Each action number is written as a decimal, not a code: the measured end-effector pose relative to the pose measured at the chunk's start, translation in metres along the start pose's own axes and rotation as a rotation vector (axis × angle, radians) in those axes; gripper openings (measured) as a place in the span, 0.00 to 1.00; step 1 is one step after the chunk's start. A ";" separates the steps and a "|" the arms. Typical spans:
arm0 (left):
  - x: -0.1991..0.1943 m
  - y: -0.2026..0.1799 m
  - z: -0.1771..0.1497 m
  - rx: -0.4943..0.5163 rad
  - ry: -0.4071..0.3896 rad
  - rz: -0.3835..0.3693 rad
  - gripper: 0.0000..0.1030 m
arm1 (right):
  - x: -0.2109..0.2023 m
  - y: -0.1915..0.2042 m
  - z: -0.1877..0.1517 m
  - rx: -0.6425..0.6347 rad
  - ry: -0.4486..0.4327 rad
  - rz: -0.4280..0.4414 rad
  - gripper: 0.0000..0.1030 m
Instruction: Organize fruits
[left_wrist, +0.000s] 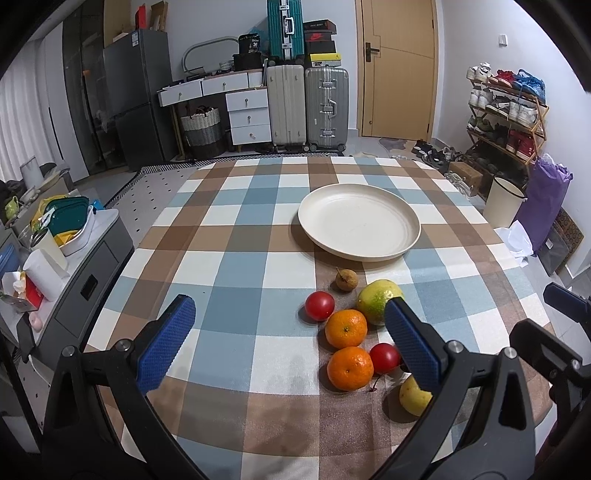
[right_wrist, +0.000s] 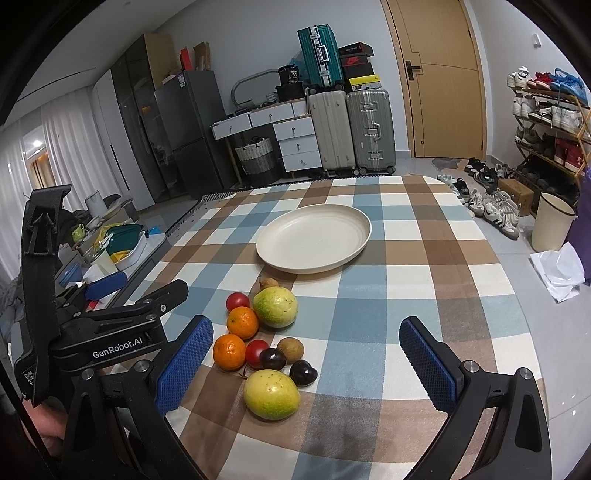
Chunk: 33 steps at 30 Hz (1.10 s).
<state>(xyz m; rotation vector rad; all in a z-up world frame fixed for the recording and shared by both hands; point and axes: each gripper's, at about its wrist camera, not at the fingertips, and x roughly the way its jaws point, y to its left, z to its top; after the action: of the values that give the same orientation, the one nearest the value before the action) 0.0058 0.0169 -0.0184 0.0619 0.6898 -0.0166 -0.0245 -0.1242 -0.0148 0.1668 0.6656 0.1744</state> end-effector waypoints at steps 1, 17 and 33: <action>-0.001 0.001 0.002 -0.001 0.001 -0.001 0.99 | 0.000 0.000 0.000 0.000 -0.001 0.001 1.00; 0.002 0.010 0.000 -0.020 0.008 0.009 0.99 | 0.006 0.004 -0.009 -0.013 0.032 0.020 1.00; 0.010 0.031 -0.002 -0.050 0.031 0.033 0.99 | 0.039 0.006 -0.041 -0.008 0.130 0.080 1.00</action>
<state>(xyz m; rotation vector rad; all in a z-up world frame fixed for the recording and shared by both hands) 0.0131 0.0483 -0.0246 0.0252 0.7193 0.0333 -0.0207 -0.1062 -0.0688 0.1758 0.7884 0.2663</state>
